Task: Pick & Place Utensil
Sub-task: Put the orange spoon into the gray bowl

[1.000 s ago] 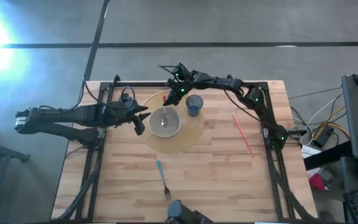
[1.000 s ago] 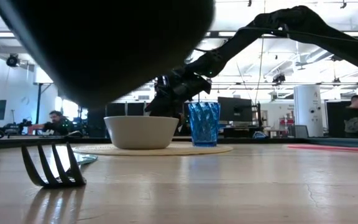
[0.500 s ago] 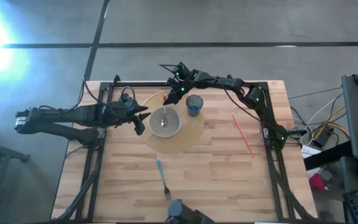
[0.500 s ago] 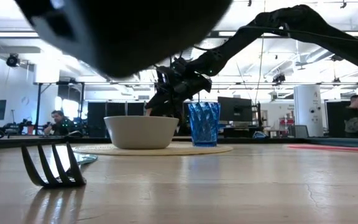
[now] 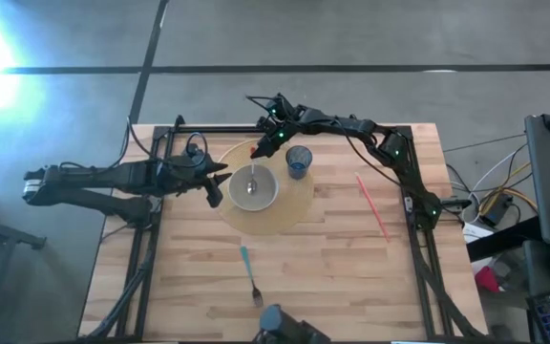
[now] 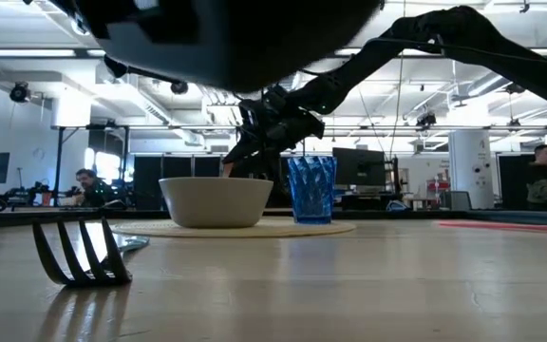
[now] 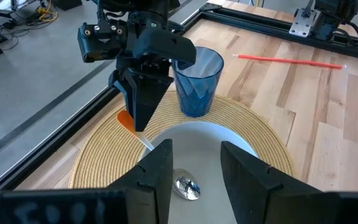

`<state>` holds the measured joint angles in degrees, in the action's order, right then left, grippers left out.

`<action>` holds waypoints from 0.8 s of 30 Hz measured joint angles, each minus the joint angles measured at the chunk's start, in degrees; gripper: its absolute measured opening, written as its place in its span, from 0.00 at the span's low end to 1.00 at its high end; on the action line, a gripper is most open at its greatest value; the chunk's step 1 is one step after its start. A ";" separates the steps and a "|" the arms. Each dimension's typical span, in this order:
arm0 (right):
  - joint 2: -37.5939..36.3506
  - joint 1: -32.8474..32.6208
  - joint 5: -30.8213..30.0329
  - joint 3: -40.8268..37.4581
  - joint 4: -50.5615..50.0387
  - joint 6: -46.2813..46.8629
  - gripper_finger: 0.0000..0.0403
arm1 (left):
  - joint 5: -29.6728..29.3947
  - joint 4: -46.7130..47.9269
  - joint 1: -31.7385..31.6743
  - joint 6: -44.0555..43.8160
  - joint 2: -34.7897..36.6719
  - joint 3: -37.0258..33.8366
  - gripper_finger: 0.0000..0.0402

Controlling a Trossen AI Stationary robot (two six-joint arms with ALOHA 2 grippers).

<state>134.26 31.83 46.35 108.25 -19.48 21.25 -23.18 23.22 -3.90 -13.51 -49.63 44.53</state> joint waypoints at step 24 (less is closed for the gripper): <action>-0.02 0.85 1.73 0.00 -1.32 1.69 0.30 | 0.02 0.01 0.00 0.01 0.00 0.00 0.31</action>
<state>134.23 32.68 48.08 108.25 -20.80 22.94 -23.16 23.24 -3.90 -13.50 -49.63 44.53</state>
